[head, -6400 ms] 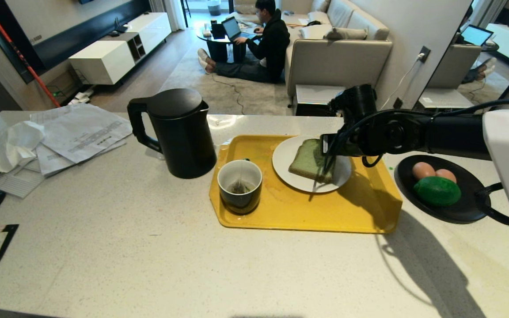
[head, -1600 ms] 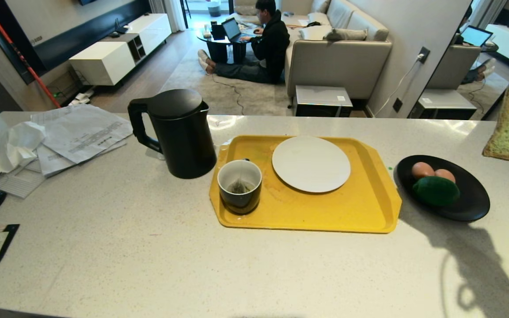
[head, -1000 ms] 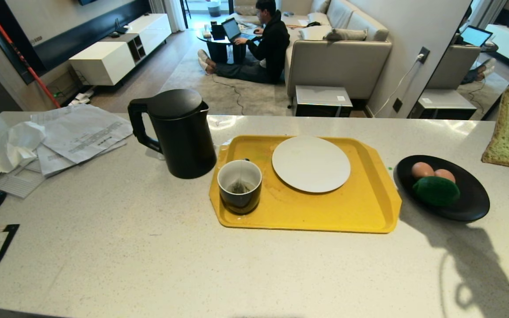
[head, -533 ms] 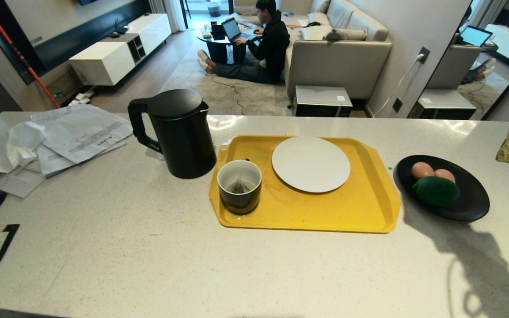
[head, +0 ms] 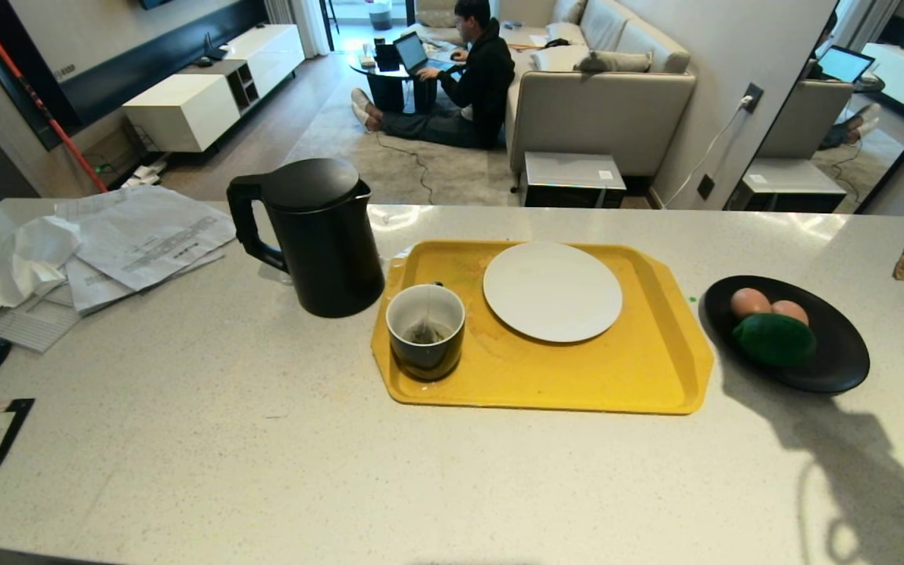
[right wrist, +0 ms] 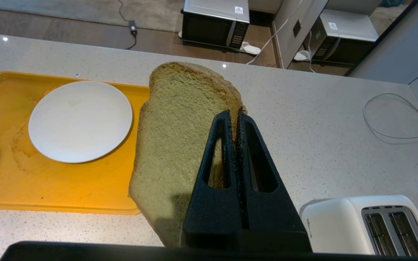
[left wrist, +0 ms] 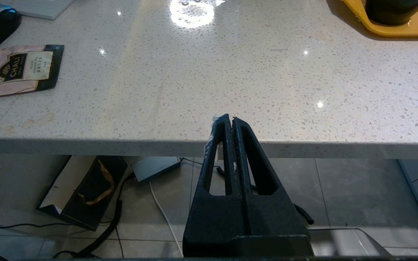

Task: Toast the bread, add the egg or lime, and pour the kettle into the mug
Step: Put the bread slices in the toaster

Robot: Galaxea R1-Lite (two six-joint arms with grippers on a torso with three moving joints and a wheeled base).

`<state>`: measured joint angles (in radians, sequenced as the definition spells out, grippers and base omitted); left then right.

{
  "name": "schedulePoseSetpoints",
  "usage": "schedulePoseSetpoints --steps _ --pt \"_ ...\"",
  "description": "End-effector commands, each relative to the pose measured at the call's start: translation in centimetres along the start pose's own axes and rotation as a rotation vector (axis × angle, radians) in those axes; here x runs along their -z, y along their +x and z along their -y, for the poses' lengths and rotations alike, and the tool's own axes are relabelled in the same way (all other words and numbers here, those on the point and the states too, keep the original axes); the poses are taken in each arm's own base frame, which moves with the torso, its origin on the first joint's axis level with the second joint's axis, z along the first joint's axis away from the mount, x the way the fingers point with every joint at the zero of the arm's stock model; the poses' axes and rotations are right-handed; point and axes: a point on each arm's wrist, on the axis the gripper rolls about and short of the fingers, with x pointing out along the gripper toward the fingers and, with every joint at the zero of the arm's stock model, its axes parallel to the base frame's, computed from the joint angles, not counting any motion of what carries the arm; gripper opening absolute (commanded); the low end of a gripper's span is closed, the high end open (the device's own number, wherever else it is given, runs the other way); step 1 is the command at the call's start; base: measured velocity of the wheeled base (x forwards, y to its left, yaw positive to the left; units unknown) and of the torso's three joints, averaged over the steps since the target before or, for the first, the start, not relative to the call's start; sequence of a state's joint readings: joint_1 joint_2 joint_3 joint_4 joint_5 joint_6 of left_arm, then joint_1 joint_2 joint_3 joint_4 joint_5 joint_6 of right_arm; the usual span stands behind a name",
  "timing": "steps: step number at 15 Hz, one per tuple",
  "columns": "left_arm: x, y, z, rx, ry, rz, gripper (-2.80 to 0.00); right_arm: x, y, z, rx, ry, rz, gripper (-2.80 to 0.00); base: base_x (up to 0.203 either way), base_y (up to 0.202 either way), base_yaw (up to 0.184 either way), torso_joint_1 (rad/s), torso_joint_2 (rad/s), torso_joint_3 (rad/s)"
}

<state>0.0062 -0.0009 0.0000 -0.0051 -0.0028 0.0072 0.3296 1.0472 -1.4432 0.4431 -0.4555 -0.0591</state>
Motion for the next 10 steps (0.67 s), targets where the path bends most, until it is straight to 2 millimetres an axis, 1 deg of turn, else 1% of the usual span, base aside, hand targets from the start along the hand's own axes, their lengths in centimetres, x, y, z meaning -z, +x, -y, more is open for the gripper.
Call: schedulePoseSetpoints --steps 1,10 --pt "-0.01 0.0 0.0 0.0 0.0 0.002 -2.8 -0.13 -0.09 0.06 0.003 0.0 0.002 -2.8 0.0 0.0 0.0 0.077 -0.14 -0.069" --pt "-0.02 -0.01 0.0 0.0 0.0 0.003 -2.8 -0.81 -0.41 0.29 0.017 0.005 0.015 -2.8 0.0 0.0 0.0 0.188 -0.34 -0.154"
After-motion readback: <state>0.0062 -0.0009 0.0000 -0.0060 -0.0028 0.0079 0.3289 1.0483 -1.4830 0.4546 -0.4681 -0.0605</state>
